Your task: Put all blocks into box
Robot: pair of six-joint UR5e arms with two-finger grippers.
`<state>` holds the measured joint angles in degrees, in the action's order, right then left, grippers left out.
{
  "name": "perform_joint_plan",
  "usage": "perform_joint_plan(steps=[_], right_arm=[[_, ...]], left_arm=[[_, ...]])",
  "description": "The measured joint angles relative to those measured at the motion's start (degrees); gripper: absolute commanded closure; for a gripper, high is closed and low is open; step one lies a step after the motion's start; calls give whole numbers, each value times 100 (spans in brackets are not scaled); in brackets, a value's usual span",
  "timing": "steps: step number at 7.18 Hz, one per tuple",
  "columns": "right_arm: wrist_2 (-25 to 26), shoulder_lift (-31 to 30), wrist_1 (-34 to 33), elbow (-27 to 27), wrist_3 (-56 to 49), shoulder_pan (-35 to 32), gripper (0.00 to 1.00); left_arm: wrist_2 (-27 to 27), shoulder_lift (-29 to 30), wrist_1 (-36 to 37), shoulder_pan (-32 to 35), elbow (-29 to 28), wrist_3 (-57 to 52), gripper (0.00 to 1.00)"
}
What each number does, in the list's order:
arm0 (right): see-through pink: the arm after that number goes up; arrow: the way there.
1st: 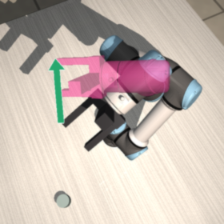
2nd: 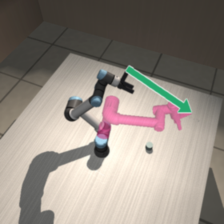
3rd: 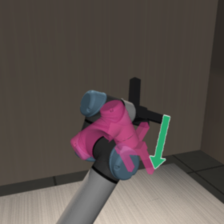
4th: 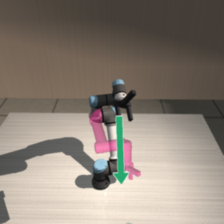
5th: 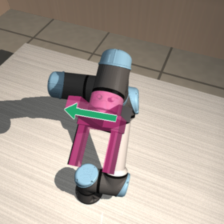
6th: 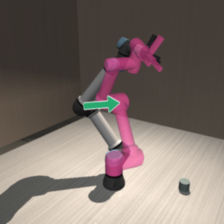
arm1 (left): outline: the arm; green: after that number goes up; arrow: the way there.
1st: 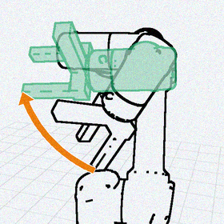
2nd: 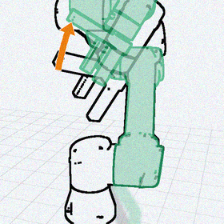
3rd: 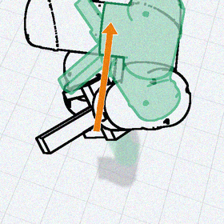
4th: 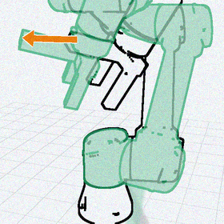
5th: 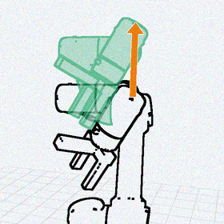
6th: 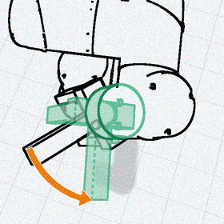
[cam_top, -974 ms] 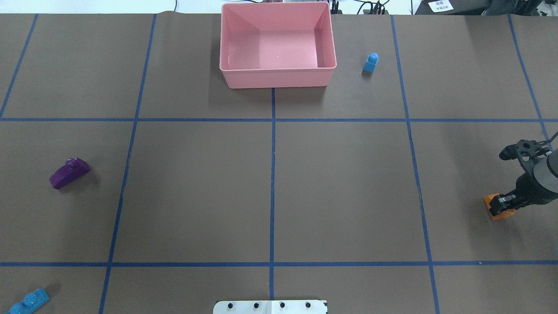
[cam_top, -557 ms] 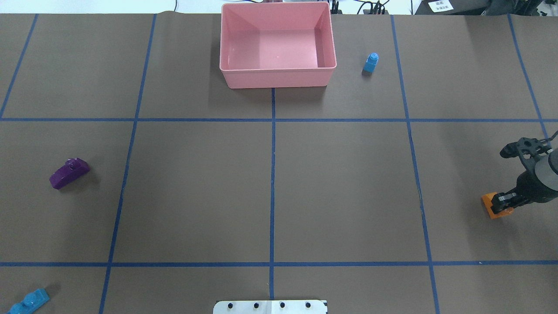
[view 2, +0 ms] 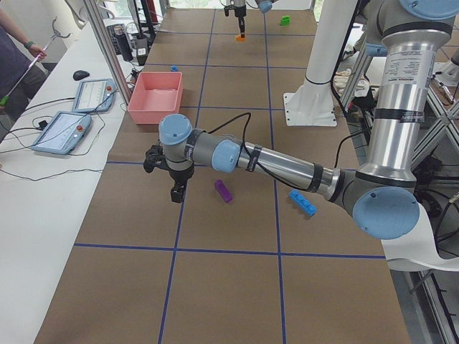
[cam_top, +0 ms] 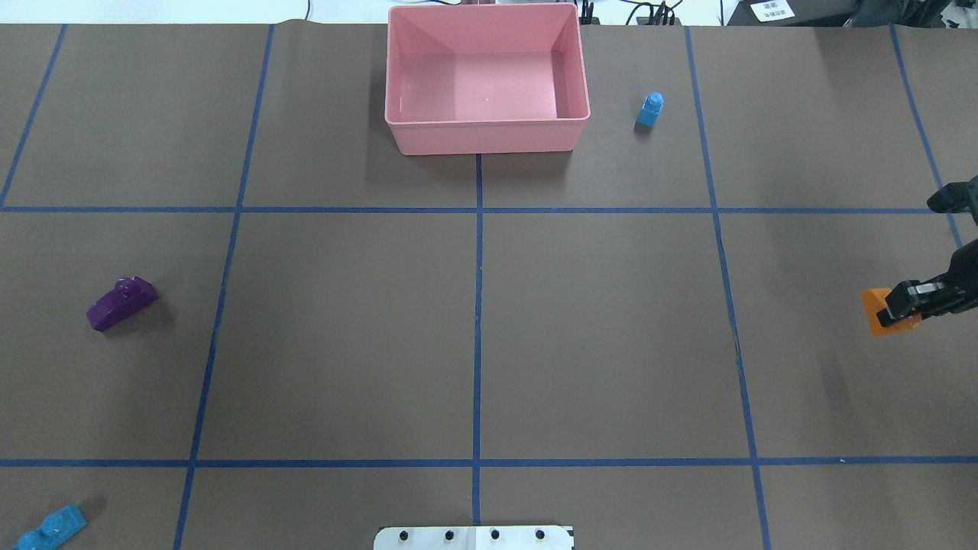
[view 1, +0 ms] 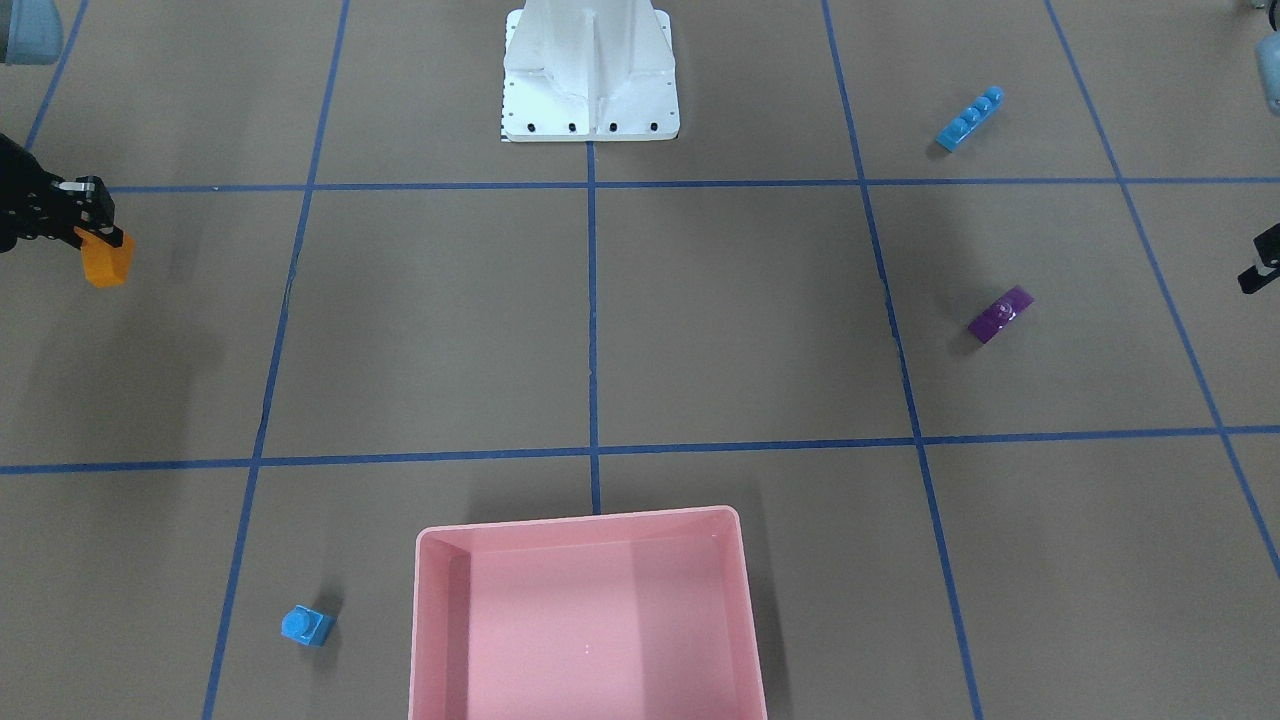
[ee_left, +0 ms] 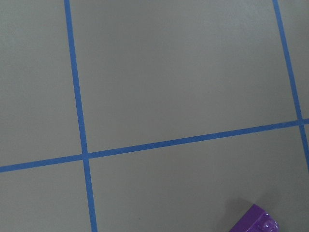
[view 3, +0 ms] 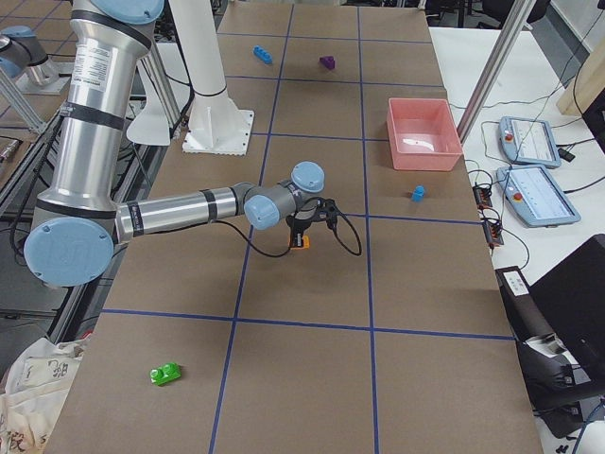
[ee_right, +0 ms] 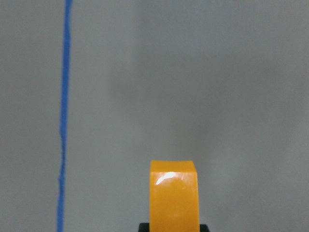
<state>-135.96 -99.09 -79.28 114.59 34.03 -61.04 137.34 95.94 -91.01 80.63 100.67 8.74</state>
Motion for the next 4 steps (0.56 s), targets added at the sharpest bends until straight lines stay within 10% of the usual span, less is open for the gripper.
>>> perform_joint_plan(steps=[4], right_arm=[[-54, 2767, -2556, -101, 60, -480, 100]], left_arm=[[-236, -225, -1134, -921, 138, 270, 0]])
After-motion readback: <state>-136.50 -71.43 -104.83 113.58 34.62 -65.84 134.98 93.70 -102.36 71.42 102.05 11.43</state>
